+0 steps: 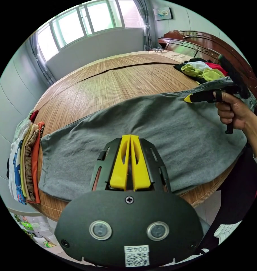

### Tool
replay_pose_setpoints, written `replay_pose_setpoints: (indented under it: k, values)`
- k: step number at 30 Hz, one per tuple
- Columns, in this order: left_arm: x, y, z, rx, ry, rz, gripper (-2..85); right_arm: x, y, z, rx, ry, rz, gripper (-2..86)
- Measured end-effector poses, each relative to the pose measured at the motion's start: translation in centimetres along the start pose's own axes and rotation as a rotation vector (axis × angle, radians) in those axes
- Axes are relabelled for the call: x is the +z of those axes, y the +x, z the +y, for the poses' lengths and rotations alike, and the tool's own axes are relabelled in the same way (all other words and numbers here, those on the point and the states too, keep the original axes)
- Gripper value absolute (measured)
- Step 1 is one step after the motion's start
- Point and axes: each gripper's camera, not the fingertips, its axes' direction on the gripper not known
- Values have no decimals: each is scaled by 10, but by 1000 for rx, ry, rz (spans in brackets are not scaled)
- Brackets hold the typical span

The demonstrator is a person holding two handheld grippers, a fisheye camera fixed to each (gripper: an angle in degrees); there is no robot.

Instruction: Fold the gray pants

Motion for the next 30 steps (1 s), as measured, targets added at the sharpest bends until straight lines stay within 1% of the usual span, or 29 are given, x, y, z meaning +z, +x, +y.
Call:
replay_pose_setpoints:
  k: [2,4,6,8,9,10,11,13,15,17,19,21,22,23,24,25,26,27,28,29,30]
  values:
    - [2,-5,0,-15,-3,31,1,-3,28,-12,87,22,-104,-7]
    - [3,-12,-1,-41,-12,66,1,-14,38,-11,144,51,-75,-7]
    - [-4,-19,-5,-63,-41,60,1,-31,36,-1,125,118,-89,-7]
    - [-22,-27,-10,-86,63,67,1,-46,26,17,92,176,-177,-7]
    - [-29,-34,-17,-106,114,76,1,-48,23,22,86,185,-184,-7]
    - [-29,-38,-31,-106,122,105,1,-49,17,30,80,201,-190,-7]
    - [-25,-39,-40,-96,112,126,1,-46,13,35,83,208,-199,-7]
    - [1,-33,-73,-54,35,153,1,-37,8,36,84,193,-200,-7]
    - [24,-27,-89,-22,-9,105,1,-26,5,31,82,157,-156,-7]
    - [50,-25,-97,10,-106,63,1,-16,3,25,69,119,-125,-7]
    - [59,-31,-93,8,-85,79,1,-11,1,24,48,107,-102,-6]
    - [57,-36,-93,-21,-86,91,1,-14,0,22,60,109,-122,-5]
    - [49,-38,-92,-42,-74,72,1,-18,-5,21,54,113,-94,-4]
    - [43,-38,-90,-45,-49,63,1,-27,-15,21,22,140,-48,-2]
    - [29,-39,-85,-45,25,62,1,-31,-21,21,1,150,-23,-1]
    - [25,-39,-81,-32,45,61,1,-35,-35,19,-40,141,47,3]
    - [30,-40,-79,-20,20,52,1,-31,-48,17,-83,110,131,10]
    - [47,-42,-75,-2,-75,40,1,-27,-53,16,-101,87,169,14]
    - [50,-49,-69,-18,-41,65,2,-17,-61,14,-122,47,220,22]
    - [47,-54,-68,-42,-31,76,2,-19,-68,15,-140,86,249,28]
    - [39,-65,-67,-104,-23,80,2,-19,-72,14,-146,79,261,35]
